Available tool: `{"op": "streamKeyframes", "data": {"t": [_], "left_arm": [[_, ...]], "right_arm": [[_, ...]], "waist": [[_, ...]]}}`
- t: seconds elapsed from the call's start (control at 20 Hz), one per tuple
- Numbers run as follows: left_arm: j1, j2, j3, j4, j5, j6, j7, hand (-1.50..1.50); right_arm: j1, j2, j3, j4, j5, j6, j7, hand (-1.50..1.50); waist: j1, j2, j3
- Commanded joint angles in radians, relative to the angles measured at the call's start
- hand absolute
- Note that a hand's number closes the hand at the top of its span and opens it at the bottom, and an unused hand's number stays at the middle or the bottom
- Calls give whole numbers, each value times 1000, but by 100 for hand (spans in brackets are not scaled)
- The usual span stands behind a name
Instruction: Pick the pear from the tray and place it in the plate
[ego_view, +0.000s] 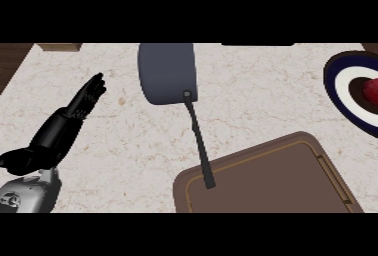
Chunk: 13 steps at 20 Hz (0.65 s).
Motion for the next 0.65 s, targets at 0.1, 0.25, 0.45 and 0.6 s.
{"op": "streamKeyframes", "data": {"t": [0.1,0.25,0.45,0.6], "left_arm": [[31,-10,-3,-45,3,3,19,0],[-18,-13,6,-15,4,4,17,0],[0,-20,4,-17,4,8,35,0],[-10,0,21,2,7,-8,10,0]], "right_arm": [[126,-55,-28,-27,-42,209,-112,-150],[129,-48,-31,-50,-54,212,-101,-150],[167,-90,-32,-74,-66,249,-75,-150],[196,-35,-20,-102,-71,264,-109,-150]], "waist": [[-2,-3,2],[-4,2,4],[-4,1,5],[-8,1,5]]}}
